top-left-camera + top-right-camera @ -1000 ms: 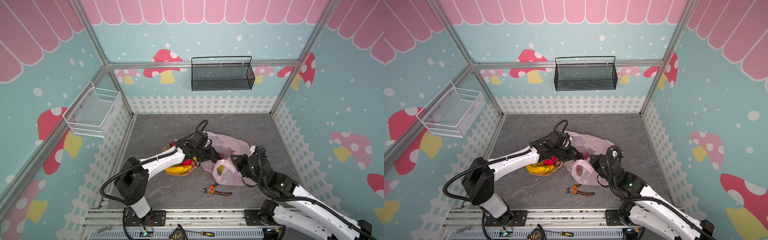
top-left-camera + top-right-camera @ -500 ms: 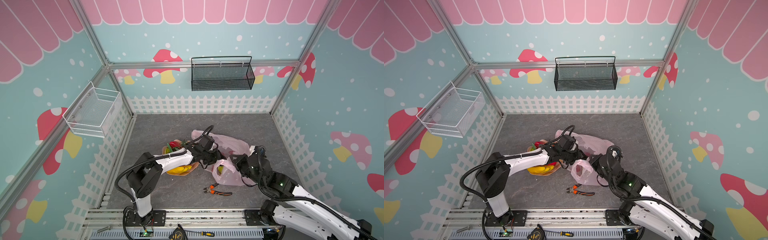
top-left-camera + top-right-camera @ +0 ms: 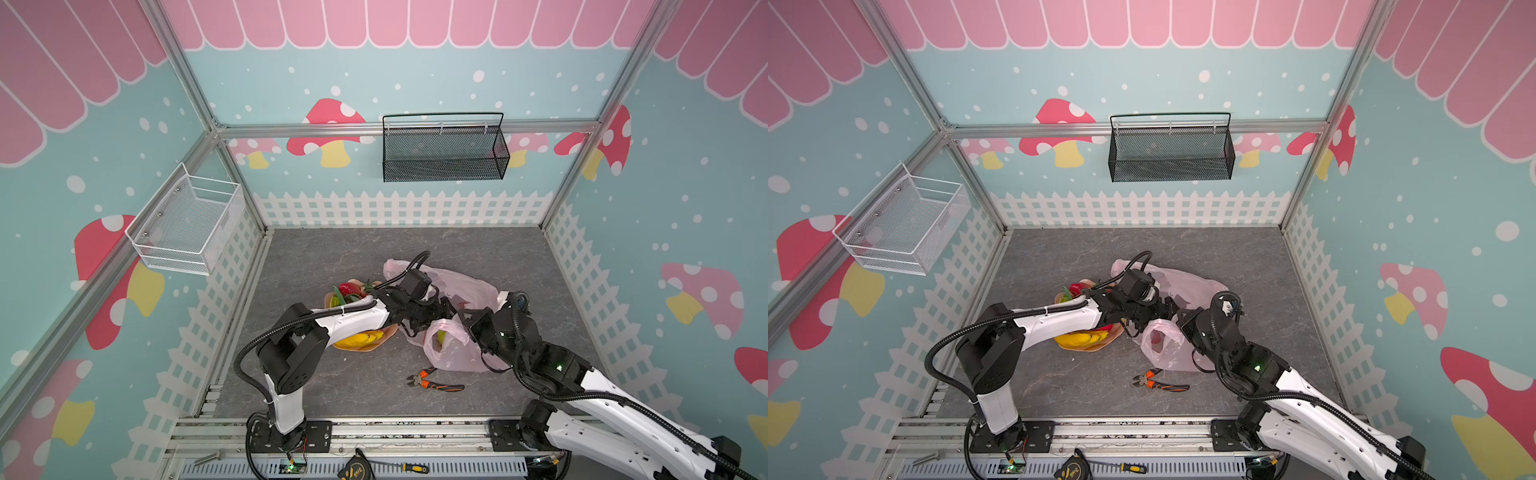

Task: Place the fruits into the plastic bag
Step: 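Carry the plum into the bag opening with the left gripper, then open the left gripper to drop the plum into the pink bag, then withdraw the left gripper from the bag back over the fruit bowl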

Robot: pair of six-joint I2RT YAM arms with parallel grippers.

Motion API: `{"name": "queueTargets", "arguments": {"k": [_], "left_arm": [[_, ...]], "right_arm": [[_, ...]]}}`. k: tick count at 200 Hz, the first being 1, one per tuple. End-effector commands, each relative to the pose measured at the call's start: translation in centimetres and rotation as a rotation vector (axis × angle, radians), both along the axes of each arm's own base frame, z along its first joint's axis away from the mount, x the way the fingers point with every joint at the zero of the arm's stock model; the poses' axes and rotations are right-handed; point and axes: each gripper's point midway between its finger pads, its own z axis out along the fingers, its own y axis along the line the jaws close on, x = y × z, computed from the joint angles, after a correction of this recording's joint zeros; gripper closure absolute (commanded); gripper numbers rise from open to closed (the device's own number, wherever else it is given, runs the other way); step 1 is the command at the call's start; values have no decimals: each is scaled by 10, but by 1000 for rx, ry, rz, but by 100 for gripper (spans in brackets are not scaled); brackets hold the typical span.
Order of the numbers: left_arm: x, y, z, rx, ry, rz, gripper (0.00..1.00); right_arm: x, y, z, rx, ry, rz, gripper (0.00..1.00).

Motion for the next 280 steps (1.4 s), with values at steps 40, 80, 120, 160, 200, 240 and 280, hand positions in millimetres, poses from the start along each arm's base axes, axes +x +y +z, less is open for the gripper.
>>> {"name": "queueTargets", "arguments": {"k": [40, 80, 120, 160, 200, 240, 280], "left_arm": [[0, 8, 43, -11, -79, -18, 5], [-1, 32, 65, 15, -110, -16, 6], [1, 70, 80, 108, -172, 34, 7], [-8, 120, 93, 252, -243, 115, 7], [-17, 183, 103, 418, -300, 199, 6], [-19, 250, 110, 535, -285, 240, 6], [-24, 275, 100, 642, -284, 70, 5]], "right_arm": [[1, -9, 1, 9, -11, -43, 100], [1, -11, -2, -2, 0, -54, 100], [0, -6, -2, -5, 8, -23, 100], [-4, 0, 12, -26, -32, 42, 100], [-15, 4, 2, -5, 2, 96, 100], [-16, 8, -3, -14, 0, 121, 100], [-11, 11, 2, -15, -5, 113, 100]]}}
